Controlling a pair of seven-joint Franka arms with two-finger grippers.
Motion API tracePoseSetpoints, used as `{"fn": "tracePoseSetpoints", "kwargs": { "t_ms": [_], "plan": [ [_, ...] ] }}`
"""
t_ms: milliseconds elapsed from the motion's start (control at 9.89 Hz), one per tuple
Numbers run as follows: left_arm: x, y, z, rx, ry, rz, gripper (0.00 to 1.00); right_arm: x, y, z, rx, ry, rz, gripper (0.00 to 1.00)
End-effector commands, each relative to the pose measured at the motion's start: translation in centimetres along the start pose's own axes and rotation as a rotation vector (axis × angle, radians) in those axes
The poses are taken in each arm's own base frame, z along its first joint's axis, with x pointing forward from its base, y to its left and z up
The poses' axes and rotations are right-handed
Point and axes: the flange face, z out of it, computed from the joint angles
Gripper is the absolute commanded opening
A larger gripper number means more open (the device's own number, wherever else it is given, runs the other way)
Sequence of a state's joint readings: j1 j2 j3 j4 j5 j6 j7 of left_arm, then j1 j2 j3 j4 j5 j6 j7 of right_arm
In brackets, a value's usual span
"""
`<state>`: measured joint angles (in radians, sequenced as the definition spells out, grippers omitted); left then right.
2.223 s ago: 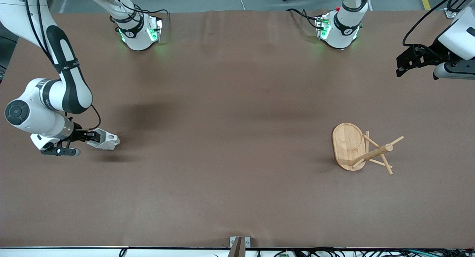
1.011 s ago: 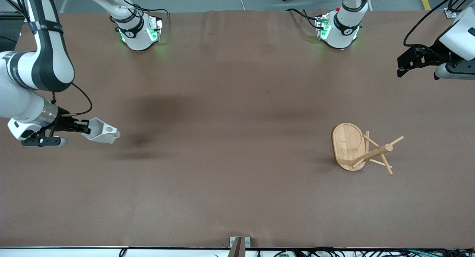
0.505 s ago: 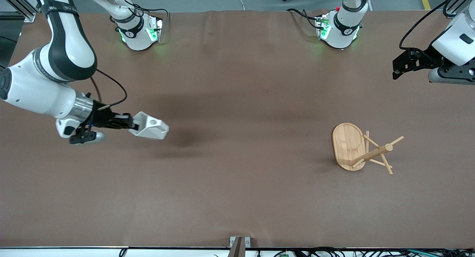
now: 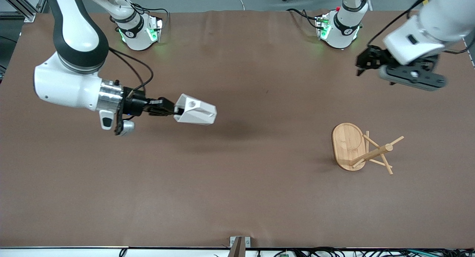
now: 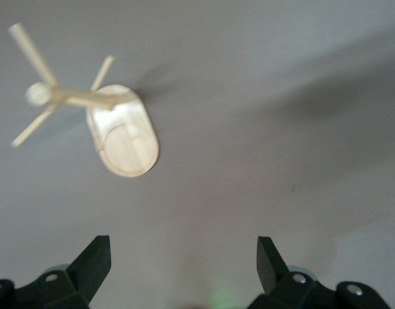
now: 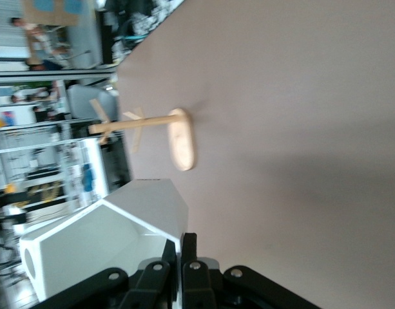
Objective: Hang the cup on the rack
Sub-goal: 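Lift the cup with the right gripper while the left gripper approaches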
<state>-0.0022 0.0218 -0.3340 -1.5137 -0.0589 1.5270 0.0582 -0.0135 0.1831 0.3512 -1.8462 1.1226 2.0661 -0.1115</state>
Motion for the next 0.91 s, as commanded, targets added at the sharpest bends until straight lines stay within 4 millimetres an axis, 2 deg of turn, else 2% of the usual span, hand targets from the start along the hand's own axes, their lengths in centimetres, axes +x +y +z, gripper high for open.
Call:
{"fn": "tracePoseSetpoints", "kwargs": {
  "t_ms": [0,202,404,606,809],
  "plan": [
    [1.9,6.3,1.6,-0.025,0.038,0.155,1.00,0.9,-1.4,4.7,0.153,-0.066,0.062,0.00],
    [2.3,12.4,1.6,-0.045,0.079,0.336,1.00,1.0,-2.8,7.3,0.264,-0.104,0.104,0.00],
    [3.0,15.8,2.3,-0.067,0.133,0.495,1.00,1.0,-4.6,9.4,0.338,-0.135,0.120,0.00],
    [3.4,17.6,2.8,-0.078,0.159,0.645,1.00,0.6,-5.1,10.3,0.366,-0.147,0.130,0.00],
    [3.7,17.9,2.0,-0.082,0.185,0.748,1.00,0.2,-5.1,11.1,0.367,-0.163,0.133,0.00]
  ]
}}
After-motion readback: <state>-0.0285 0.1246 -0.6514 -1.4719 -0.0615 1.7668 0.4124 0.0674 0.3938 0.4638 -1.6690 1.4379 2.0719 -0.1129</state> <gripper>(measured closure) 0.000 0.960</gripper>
